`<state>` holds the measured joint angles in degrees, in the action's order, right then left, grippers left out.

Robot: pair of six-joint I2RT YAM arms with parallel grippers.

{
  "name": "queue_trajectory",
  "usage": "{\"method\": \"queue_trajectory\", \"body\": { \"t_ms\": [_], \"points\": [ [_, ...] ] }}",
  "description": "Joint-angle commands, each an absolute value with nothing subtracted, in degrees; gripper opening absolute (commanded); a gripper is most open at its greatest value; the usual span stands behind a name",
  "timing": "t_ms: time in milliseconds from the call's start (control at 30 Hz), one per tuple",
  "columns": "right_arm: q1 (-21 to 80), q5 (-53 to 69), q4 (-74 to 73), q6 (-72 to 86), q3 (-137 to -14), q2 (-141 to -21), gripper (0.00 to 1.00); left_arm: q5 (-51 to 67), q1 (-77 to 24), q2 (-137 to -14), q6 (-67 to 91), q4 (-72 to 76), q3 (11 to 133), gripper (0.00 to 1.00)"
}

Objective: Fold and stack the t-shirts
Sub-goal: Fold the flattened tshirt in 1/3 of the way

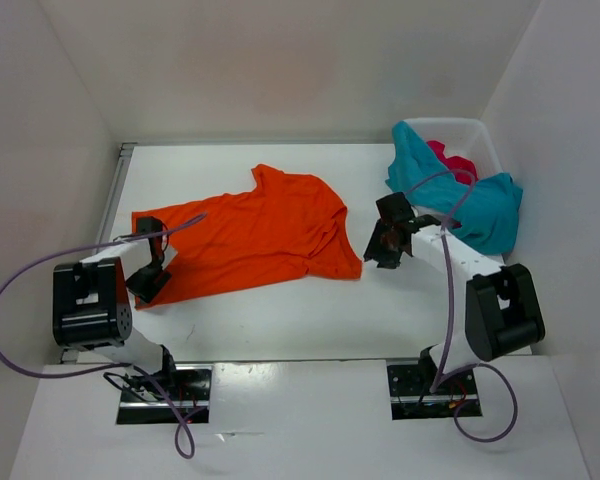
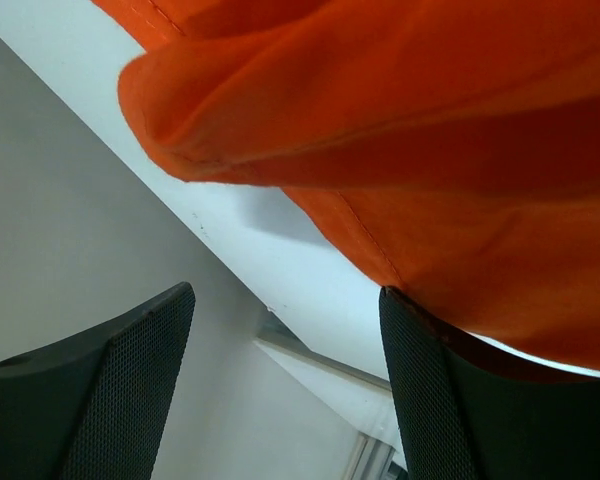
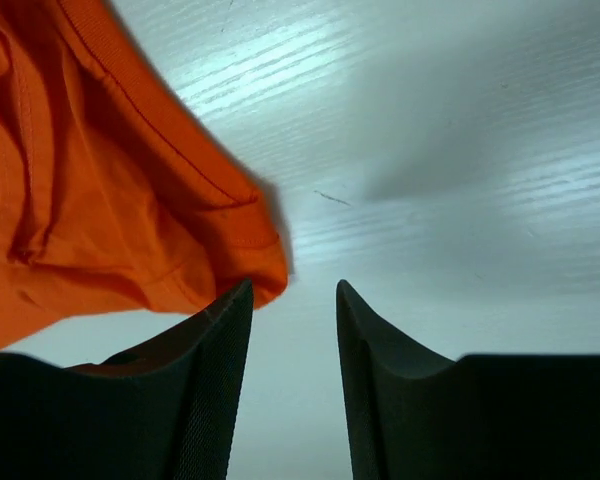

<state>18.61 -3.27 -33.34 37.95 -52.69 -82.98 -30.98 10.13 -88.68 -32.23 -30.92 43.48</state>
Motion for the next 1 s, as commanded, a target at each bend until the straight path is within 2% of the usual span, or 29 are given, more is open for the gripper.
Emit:
{"method": "queue_trajectory", "body": {
  "t_ms": [0,133,267,367,433,500,533,567,667,767,967],
  "points": [
    [17.8,-0.1,-25.5,40.7,-52.5,-85.9,0.44,-28.3,10.2,-91.7,-28.8,-29.4,44.7,0.82],
    [17.1,4.0,-21.8,40.7,-51.2,-89.8,0.44,-27.2,10.2,-93.2,-28.2,-27.6,44.2,0.82],
    [17.1,6.7,-20.6,40.7,-50.5,-91.9,0.45,-26.7,10.2,-93.8,-27.2,-26.5,44.2,0.77],
    [17.1,5.9,-20.6,40.7,-49.4,-93.6,0.48,-25.5,10.2,-95.9,-26.5,-26.5,44.8,0.66],
    [17.1,7.5,-20.0,40.7,-48.9,-95.0,0.48,-25.0,10.2,-96.7,-26.5,-27.1,45.4,0.54],
    [17.1,8.5,-20.0,40.7,-48.2,-95.7,0.25,-24.3,10.2,-97.9,-26.0,-27.1,46.0,0.41],
    [17.1,8.5,-20.6,40.7,-47.6,-95.7,0.13,-24.3,10.2,-97.9,-26.0,-27.1,46.1,0.25],
    [15.2,9.0,-21.2,40.7,-47.5,-95.7,0.0,-24.3,10.2,-98.4,-26.0,-27.1,46.1,0.18],
    [12.1,7.1,-25.1,39.1,-45.3,-89.9,0.0,-24.3,10.2,-98.4,-26.0,-26.5,46.7,0.0],
    [12.0,6.4,-27.2,39.7,-44.6,-85.6,0.0,-28.1,10.2,-97.9,-28.6,-24.0,46.7,0.0],
    [12.0,7.7,-33.8,43.4,-45.3,-87.4,0.0,-34.3,15.5,-96.2,-35.9,-19.9,46.6,0.0]
  ]
}}
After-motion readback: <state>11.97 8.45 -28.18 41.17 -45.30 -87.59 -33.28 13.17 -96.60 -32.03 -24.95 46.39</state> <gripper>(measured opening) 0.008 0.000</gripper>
